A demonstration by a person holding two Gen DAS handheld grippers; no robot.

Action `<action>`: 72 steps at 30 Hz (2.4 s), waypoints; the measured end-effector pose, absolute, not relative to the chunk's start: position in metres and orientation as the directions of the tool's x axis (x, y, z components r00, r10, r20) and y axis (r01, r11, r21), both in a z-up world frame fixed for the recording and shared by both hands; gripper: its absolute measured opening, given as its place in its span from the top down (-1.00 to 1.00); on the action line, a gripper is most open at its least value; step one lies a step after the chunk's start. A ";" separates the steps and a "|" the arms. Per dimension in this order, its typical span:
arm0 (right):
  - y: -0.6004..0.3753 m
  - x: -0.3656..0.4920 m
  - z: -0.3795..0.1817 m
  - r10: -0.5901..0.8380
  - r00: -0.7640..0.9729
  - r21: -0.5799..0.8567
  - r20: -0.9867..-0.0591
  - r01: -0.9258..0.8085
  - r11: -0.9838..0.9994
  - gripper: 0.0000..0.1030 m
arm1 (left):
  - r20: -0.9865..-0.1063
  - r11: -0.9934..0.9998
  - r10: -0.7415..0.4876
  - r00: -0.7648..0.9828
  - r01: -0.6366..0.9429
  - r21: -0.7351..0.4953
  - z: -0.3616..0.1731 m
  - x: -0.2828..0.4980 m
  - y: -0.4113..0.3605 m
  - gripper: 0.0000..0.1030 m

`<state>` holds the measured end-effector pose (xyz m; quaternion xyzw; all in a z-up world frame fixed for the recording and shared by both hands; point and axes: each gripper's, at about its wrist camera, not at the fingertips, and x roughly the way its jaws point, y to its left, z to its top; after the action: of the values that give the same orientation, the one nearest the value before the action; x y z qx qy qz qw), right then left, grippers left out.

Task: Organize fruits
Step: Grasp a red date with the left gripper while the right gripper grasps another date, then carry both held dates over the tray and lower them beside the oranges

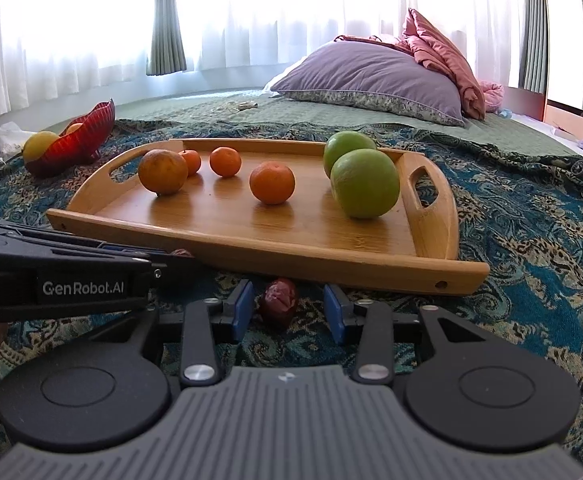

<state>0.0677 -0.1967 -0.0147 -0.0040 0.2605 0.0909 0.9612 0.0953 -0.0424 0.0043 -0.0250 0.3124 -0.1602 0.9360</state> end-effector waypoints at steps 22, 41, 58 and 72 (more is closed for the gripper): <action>-0.182 0.056 -0.002 0.143 0.892 0.019 -0.429 -0.149 0.989 0.57 | -0.541 0.965 -0.260 0.800 0.241 -0.106 0.021 0.087 -0.029 0.62; -0.176 0.093 0.016 0.137 0.901 0.031 -0.413 -0.136 0.990 0.57 | -0.537 0.971 -0.238 0.810 0.213 -0.108 0.034 0.131 -0.015 0.63; -0.168 0.130 0.005 0.125 0.879 0.053 -0.460 -0.113 0.992 0.56 | -0.560 0.973 -0.228 0.797 0.202 -0.108 0.017 0.167 -0.022 0.62; -0.174 0.143 -0.003 0.115 0.859 0.069 -0.500 -0.093 0.993 0.56 | -0.573 0.979 -0.203 0.794 0.184 -0.092 0.008 0.181 -0.021 0.62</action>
<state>0.1430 -0.1739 -0.0027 0.0210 0.2604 0.0541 0.9638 0.1814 -0.0206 0.0083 -0.0160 0.3041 -0.1022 0.9470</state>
